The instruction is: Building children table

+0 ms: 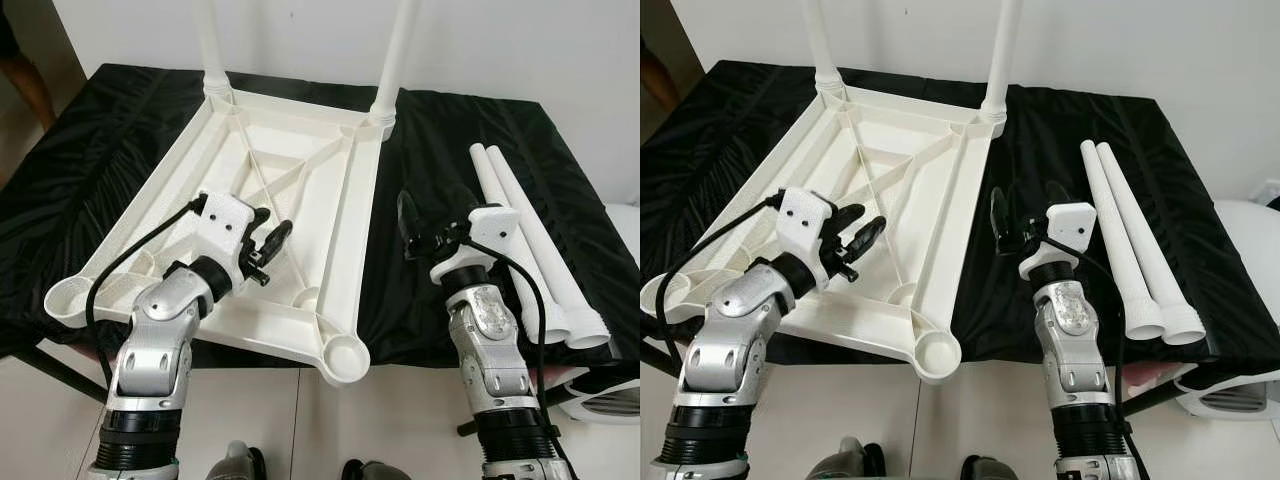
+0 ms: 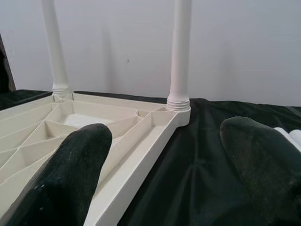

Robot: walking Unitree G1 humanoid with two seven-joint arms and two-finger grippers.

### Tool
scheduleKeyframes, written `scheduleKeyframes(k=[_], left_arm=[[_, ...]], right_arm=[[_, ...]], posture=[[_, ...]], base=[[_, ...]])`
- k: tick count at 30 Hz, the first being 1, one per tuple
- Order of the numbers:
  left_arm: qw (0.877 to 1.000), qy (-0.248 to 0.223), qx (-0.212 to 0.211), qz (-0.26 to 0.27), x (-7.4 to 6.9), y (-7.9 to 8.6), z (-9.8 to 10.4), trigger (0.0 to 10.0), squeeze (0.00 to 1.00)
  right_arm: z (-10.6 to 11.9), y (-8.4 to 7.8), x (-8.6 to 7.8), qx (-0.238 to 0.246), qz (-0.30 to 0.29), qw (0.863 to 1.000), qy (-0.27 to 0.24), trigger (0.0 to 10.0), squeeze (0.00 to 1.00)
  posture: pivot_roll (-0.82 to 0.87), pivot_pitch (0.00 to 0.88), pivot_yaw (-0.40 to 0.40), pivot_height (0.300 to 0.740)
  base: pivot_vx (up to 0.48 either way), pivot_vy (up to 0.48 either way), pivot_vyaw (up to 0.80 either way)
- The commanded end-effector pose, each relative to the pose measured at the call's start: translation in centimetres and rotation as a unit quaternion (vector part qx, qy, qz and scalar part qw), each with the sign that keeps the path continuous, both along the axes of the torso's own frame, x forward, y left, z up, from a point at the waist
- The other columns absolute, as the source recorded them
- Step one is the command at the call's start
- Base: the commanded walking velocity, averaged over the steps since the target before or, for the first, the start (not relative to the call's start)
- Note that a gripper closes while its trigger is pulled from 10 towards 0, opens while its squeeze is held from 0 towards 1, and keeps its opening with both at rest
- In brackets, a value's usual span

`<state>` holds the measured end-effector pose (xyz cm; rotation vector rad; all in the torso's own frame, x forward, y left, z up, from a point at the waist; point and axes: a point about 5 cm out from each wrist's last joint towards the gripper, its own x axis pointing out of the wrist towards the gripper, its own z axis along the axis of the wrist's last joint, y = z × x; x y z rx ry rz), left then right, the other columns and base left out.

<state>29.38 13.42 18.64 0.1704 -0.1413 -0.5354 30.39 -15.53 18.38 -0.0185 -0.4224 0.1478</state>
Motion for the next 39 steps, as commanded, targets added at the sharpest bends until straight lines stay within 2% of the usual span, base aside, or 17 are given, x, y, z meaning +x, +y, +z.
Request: scheduleKeyframes(k=[1,5,20,39], left_arm=[[0.986,-0.006,-0.035,0.161,0.4,1.8,-0.9,10.0,0.00],[0.982,0.004,-0.050,0.181,0.3,2.2,-1.8,10.0,0.00],[0.973,-0.006,-0.047,0.226,0.2,3.9,-3.3,10.0,0.00],[0.975,-0.007,-0.059,0.215,-0.3,3.9,-3.6,10.0,0.00]], right_arm=[[-0.5,-0.1,0.1,-0.004,-0.003,1.000,0.004,10.0,0.00],[-1.2,-0.2,0.2,-0.006,-0.005,1.000,0.011,10.0,0.00],[-3.3,0.0,0.4,-0.019,-0.003,0.999,0.036,10.0,0.00],[-4.7,0.6,0.5,-0.024,0.010,0.998,0.054,10.0,0.00]], posture=[[0.01,0.077,-0.040,0.740],[0.01,0.074,-0.038,0.740],[0.02,0.053,-0.041,0.740],[0.04,0.054,-0.049,0.740]], base=[[0.000,0.000,0.00],[0.000,0.000,0.00],[0.000,0.000,0.00],[0.000,0.000,0.00]])
